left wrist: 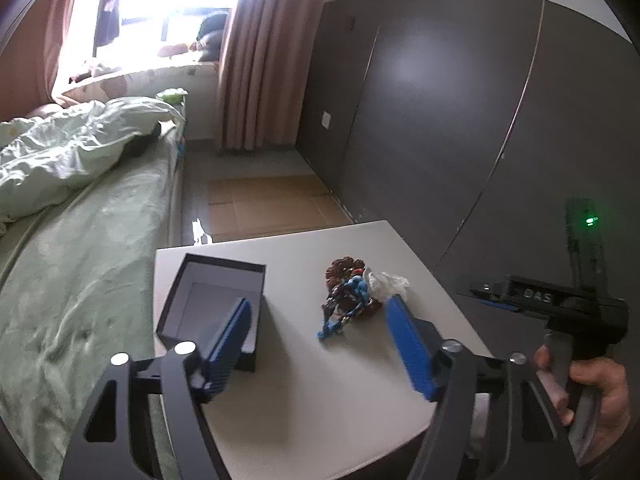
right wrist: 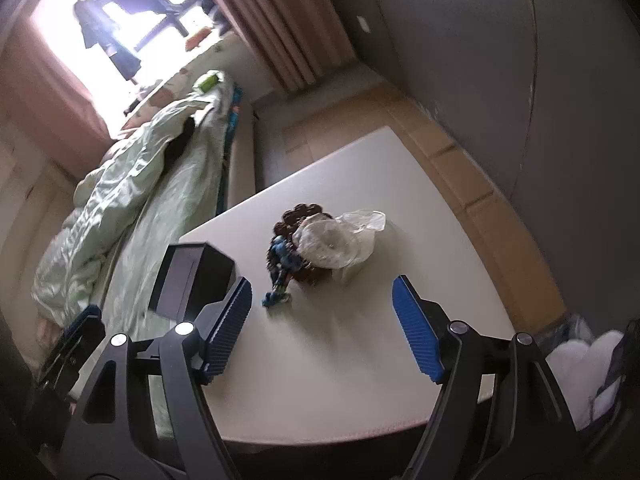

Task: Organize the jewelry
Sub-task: 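Pinch the clear plastic bag with the right tool while the left tool reaches the blue bracelet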

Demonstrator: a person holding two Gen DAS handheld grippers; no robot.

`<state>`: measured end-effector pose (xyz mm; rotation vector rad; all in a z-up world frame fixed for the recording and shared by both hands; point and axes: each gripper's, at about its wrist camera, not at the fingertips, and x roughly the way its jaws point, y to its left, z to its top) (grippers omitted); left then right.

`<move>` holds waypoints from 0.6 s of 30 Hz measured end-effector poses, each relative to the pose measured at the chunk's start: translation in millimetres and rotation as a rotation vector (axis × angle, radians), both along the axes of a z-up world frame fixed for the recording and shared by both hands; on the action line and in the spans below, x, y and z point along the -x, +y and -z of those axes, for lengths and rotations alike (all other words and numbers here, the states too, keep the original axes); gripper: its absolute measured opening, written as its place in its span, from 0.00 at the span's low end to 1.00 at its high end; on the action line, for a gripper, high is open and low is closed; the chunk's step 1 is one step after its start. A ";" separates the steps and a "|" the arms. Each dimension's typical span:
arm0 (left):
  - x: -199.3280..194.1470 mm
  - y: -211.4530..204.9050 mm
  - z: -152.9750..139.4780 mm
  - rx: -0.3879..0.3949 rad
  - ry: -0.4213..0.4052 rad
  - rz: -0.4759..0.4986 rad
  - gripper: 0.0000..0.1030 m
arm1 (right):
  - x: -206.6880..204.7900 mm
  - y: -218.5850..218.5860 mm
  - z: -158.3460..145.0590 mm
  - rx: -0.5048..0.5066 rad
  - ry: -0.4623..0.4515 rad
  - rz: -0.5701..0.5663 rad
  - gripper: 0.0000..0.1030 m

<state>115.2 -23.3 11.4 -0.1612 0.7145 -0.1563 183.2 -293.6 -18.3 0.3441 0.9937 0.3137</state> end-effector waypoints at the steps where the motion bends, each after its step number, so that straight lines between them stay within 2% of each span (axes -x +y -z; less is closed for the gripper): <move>1: -5.9 -1.7 -2.1 0.000 0.009 0.013 0.60 | -9.9 -3.4 3.4 -0.008 0.030 0.018 0.66; 3: -19.8 -7.2 -5.4 0.004 0.027 0.042 0.55 | -21.7 -7.7 9.1 -0.022 0.065 0.033 0.66; 7: -44.3 -14.7 -2.4 0.043 0.070 0.074 0.52 | -41.6 -15.0 25.8 -0.052 0.133 0.056 0.59; 9: -54.2 -17.8 3.4 0.057 0.091 0.077 0.50 | -49.8 -16.5 32.3 -0.060 0.153 0.064 0.59; 15: -85.4 -25.2 35.9 0.110 0.153 0.080 0.45 | -72.3 -18.0 63.8 -0.145 0.191 0.072 0.59; 17: -94.8 -25.2 47.7 0.138 0.161 0.071 0.45 | -81.1 -15.2 75.4 -0.154 0.212 0.079 0.57; 18: -105.3 -26.5 56.8 0.157 0.186 0.063 0.42 | -86.1 -13.0 80.3 -0.160 0.219 0.081 0.54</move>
